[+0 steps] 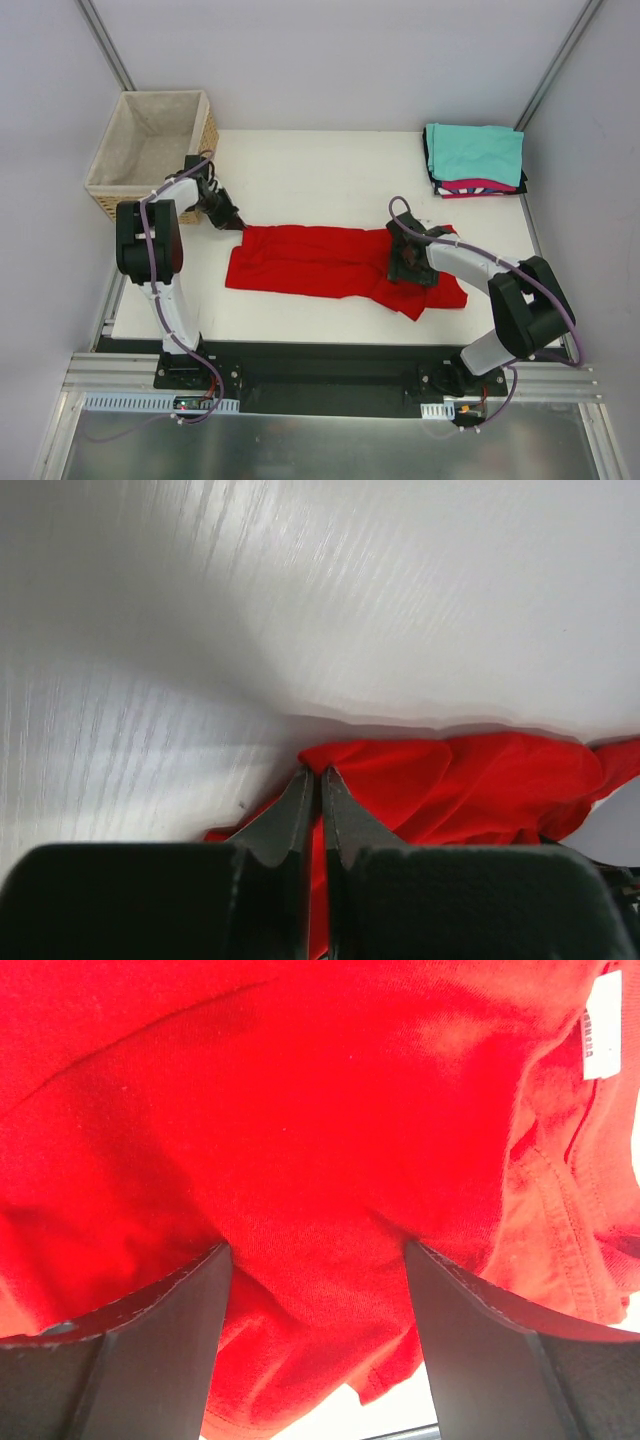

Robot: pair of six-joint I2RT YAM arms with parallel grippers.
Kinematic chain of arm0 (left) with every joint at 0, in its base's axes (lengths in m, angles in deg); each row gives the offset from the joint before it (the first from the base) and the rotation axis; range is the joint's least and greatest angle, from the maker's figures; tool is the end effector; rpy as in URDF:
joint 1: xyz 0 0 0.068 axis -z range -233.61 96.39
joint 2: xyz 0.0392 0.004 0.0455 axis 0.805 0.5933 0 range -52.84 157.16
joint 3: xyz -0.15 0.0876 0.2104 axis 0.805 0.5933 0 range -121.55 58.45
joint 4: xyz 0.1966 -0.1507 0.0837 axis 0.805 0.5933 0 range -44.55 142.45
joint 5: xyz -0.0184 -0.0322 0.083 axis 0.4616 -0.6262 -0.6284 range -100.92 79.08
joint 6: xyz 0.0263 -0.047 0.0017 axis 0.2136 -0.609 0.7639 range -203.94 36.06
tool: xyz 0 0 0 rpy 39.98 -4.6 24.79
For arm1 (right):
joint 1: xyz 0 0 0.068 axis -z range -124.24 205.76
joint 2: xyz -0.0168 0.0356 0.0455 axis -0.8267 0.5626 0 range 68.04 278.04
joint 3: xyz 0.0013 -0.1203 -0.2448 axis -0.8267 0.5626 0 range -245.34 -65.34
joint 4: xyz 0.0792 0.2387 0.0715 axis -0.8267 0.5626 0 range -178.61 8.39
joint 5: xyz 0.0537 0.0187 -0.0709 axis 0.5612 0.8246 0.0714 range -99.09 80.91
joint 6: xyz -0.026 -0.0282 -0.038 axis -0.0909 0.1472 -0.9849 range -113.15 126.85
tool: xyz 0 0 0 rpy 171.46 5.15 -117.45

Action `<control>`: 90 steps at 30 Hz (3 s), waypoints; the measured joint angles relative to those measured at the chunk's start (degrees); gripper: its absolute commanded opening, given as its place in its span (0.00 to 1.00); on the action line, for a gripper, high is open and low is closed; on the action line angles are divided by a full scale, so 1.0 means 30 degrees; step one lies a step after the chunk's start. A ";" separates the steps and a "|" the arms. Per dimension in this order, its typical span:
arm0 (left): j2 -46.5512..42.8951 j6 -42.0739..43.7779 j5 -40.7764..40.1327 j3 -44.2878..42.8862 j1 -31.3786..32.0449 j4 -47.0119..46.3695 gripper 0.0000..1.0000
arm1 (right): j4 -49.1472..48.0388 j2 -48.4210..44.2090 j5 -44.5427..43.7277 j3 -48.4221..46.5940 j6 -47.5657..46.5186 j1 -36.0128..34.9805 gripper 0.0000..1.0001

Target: Fold and stack the t-shirts

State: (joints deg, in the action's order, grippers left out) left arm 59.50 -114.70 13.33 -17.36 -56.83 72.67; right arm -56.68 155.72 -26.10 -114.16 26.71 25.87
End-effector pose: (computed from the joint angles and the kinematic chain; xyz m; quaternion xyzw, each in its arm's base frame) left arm 0.4002 0.0080 0.1647 -0.2326 0.9245 -0.2516 0.1671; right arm 0.2420 0.1272 0.1682 -0.0607 0.9735 -0.0629 0.2111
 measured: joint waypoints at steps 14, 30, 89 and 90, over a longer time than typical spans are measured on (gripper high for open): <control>0.0954 0.0532 0.2754 -0.1005 -0.0838 -0.0211 0.00 | 0.0000 -0.0124 0.0291 0.0102 -0.0007 0.0000 0.74; 0.1945 0.0772 0.3861 -0.2448 -0.0954 0.0087 0.21 | -0.0087 -0.0364 0.0488 0.0372 -0.0007 -0.0015 0.73; -0.1654 0.2208 -0.5049 -0.3453 0.3679 0.2674 0.53 | 0.0816 -0.3395 0.4510 0.0364 -0.1486 0.4146 0.84; -0.1654 0.2266 -0.5304 -0.3453 0.3679 0.2856 0.53 | 0.0729 -0.3198 0.4860 0.0539 -0.1406 0.4291 0.84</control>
State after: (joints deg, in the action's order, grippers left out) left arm 54.54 -107.90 -2.58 -27.72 -45.79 81.24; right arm -54.50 146.13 -11.52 -112.54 22.49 38.75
